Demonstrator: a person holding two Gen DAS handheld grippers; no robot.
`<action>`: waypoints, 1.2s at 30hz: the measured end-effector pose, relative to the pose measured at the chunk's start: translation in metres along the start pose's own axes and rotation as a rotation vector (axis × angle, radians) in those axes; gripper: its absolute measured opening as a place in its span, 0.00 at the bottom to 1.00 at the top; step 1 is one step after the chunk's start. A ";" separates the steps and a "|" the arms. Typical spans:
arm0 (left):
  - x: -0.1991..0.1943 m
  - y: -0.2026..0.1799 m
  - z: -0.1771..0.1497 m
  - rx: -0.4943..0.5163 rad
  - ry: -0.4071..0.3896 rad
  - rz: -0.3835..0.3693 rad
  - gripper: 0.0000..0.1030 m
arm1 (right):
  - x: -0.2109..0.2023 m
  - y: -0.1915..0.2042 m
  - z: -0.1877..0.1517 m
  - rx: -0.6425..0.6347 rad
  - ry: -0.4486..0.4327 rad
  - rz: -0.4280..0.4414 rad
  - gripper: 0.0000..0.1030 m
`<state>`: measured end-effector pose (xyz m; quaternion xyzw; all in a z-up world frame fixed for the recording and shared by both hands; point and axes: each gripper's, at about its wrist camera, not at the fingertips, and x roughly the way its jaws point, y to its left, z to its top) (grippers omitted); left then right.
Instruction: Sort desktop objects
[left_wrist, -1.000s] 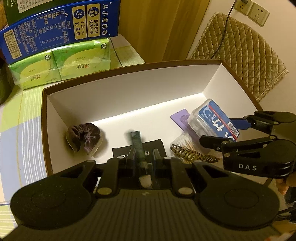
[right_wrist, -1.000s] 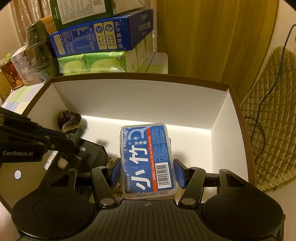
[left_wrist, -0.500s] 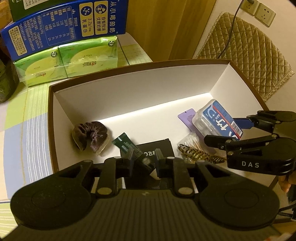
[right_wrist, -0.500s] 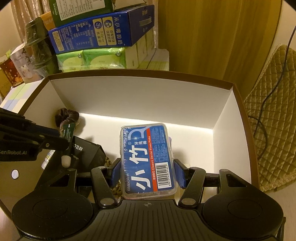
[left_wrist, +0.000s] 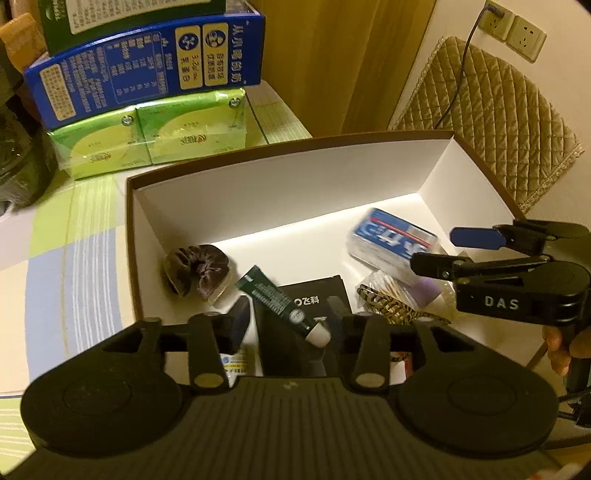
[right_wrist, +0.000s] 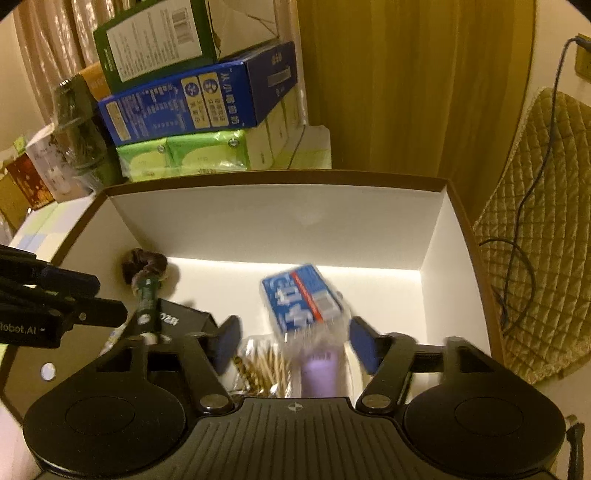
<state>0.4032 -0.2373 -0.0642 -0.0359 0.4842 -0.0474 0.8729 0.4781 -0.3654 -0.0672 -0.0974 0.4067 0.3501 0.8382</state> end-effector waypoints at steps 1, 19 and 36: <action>-0.003 0.000 -0.001 0.000 -0.005 0.003 0.43 | -0.005 0.001 -0.002 0.001 -0.012 0.003 0.78; -0.074 -0.004 -0.039 -0.002 -0.132 0.079 0.81 | -0.079 0.036 -0.040 0.001 -0.119 0.019 0.98; -0.139 0.009 -0.084 -0.033 -0.219 0.125 0.93 | -0.126 0.078 -0.066 0.033 -0.177 -0.011 0.98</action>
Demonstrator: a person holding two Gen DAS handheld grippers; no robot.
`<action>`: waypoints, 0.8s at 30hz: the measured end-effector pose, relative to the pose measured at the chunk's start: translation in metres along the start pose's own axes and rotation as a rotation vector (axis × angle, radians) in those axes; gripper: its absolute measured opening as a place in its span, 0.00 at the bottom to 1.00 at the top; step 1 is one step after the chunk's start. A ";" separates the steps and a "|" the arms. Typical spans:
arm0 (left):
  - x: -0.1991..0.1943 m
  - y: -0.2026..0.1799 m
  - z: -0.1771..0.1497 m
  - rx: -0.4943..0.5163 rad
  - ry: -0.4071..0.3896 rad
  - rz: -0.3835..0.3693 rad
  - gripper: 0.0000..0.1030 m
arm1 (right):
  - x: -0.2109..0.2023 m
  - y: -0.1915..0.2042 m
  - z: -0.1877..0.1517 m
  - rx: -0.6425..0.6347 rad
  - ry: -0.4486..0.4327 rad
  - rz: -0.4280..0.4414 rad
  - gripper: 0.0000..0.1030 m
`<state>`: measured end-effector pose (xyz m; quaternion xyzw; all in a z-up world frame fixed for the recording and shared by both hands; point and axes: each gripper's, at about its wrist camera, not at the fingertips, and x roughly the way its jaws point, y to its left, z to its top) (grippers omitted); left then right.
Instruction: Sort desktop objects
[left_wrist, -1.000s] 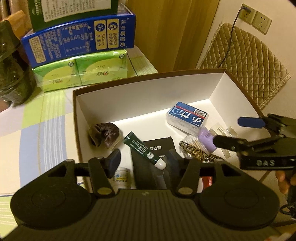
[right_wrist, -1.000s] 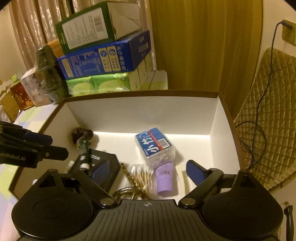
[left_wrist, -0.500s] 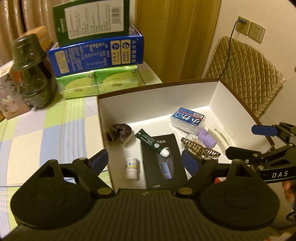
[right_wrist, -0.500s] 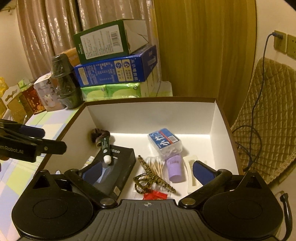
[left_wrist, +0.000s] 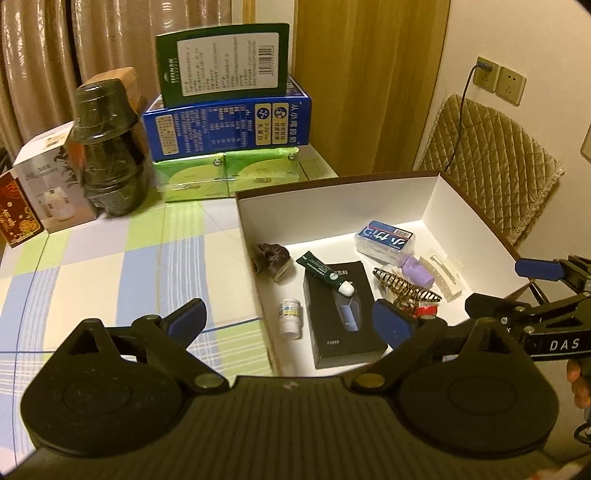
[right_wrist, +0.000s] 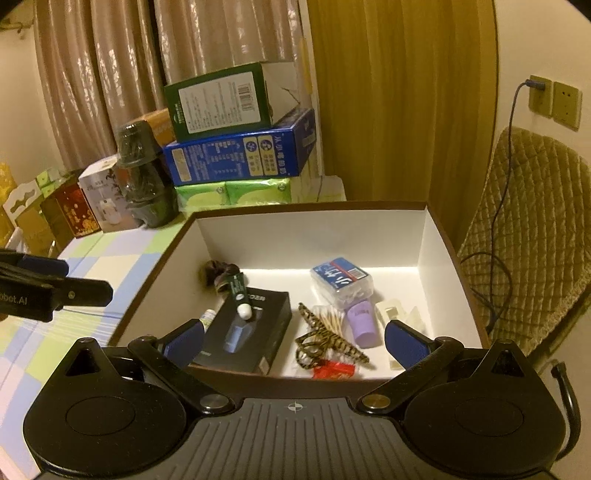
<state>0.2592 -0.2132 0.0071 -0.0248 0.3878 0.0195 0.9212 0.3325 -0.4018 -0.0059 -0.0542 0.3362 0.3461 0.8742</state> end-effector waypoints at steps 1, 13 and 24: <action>-0.004 0.003 -0.003 -0.002 -0.001 0.001 0.94 | -0.003 0.003 -0.002 0.007 -0.003 -0.003 0.98; -0.057 0.037 -0.038 -0.014 0.000 0.021 0.96 | -0.039 0.043 -0.026 0.042 -0.014 -0.033 0.98; -0.106 0.065 -0.078 -0.030 0.001 0.042 0.99 | -0.073 0.088 -0.057 0.043 -0.011 -0.023 0.98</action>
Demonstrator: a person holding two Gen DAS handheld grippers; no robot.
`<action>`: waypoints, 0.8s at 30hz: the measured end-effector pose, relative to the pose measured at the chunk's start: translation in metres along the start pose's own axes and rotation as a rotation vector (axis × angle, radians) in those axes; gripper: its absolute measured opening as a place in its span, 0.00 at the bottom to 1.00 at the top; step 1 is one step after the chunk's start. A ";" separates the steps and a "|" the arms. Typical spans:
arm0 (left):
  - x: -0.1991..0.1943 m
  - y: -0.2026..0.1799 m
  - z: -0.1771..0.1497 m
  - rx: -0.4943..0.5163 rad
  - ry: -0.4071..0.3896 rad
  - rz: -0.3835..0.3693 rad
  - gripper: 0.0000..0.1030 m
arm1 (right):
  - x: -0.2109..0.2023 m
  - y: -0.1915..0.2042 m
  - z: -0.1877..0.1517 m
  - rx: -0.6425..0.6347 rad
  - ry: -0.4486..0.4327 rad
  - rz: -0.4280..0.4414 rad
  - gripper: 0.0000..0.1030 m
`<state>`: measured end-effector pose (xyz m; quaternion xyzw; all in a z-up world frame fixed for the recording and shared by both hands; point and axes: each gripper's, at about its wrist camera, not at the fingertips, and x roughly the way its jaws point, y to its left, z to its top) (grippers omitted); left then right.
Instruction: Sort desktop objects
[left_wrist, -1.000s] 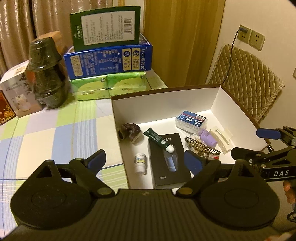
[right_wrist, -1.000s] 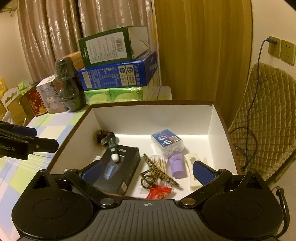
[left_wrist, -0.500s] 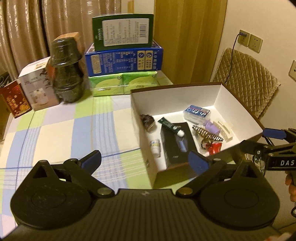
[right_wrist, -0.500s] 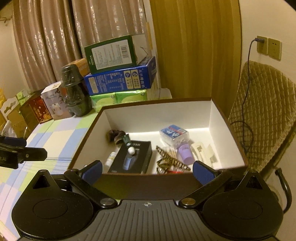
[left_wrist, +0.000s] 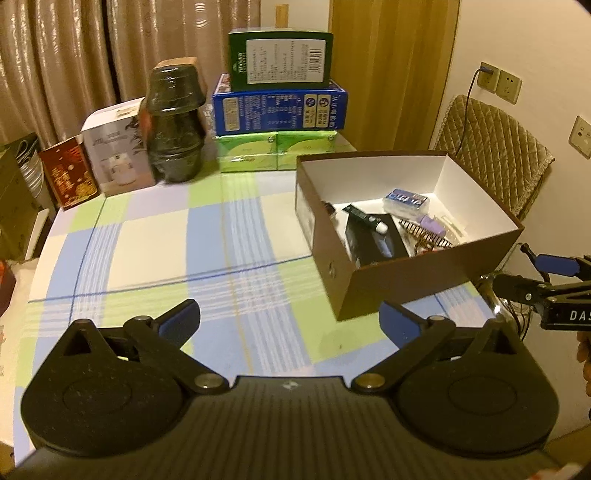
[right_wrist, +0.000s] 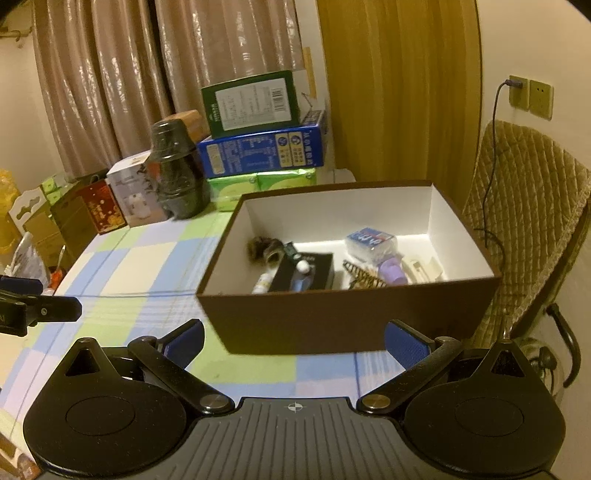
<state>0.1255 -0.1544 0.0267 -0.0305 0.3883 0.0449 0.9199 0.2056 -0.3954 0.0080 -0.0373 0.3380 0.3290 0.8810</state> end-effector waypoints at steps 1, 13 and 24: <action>-0.004 0.003 -0.004 -0.002 0.000 0.001 0.99 | -0.003 0.003 -0.003 0.004 0.003 0.004 0.98; -0.050 0.022 -0.045 -0.023 0.001 0.033 0.99 | -0.026 0.048 -0.038 -0.008 0.045 0.033 0.98; -0.076 0.030 -0.078 -0.033 0.007 0.067 0.99 | -0.038 0.083 -0.066 -0.045 0.055 0.048 0.98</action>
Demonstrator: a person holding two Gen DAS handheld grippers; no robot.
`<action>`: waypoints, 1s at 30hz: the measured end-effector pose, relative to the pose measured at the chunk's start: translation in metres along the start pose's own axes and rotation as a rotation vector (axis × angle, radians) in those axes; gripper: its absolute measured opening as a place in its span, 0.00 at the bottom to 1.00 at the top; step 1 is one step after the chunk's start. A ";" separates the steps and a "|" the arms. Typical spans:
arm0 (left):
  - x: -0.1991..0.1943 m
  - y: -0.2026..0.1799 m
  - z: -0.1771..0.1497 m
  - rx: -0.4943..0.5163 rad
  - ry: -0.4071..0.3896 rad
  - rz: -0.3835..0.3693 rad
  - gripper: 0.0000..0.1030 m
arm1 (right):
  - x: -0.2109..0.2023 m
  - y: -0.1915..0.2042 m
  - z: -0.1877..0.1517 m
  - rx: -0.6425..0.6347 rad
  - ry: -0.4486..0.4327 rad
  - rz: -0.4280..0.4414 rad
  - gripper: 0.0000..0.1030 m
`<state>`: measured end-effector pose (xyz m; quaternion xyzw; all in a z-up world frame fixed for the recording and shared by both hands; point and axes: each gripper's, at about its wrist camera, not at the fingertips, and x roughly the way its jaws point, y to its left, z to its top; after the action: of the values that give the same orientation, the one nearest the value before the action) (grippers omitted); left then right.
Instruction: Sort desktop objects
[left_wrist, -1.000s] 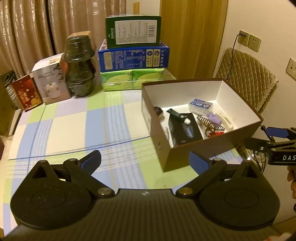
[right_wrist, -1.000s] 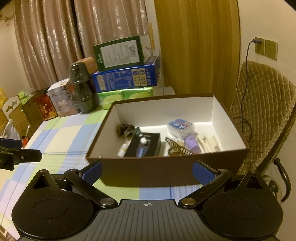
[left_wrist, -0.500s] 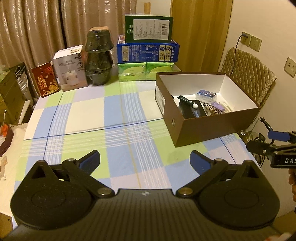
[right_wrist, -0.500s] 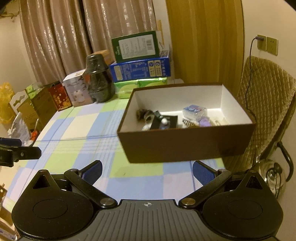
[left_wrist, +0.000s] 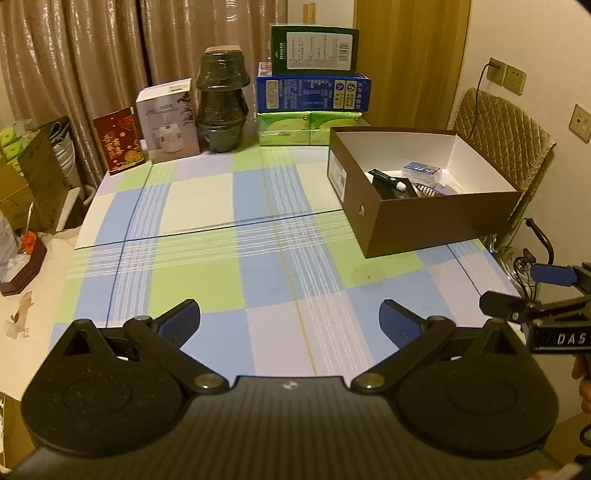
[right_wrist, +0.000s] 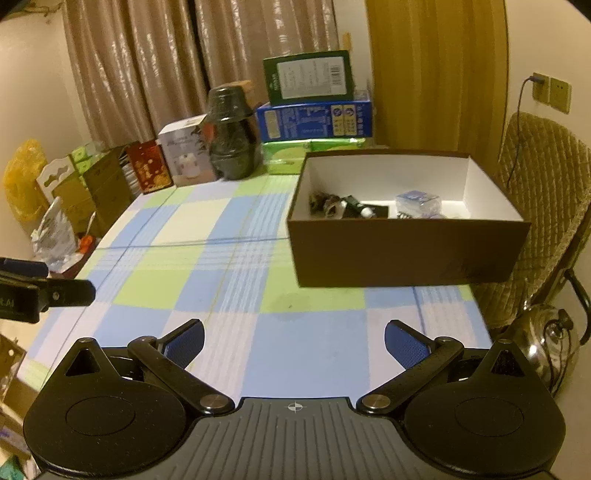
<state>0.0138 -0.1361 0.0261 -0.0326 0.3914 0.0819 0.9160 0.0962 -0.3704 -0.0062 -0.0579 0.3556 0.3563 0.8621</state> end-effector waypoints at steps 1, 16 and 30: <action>-0.002 0.001 -0.001 -0.002 0.000 0.003 0.99 | 0.000 0.002 -0.002 0.001 0.004 0.007 0.98; -0.019 0.016 -0.034 -0.018 0.032 0.073 0.98 | -0.001 0.033 -0.019 -0.025 0.038 0.043 0.98; -0.020 0.019 -0.042 -0.014 0.044 0.092 0.99 | 0.001 0.038 -0.024 -0.021 0.057 0.030 0.98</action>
<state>-0.0336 -0.1250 0.0117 -0.0229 0.4120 0.1259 0.9021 0.0582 -0.3495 -0.0188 -0.0719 0.3773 0.3710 0.8455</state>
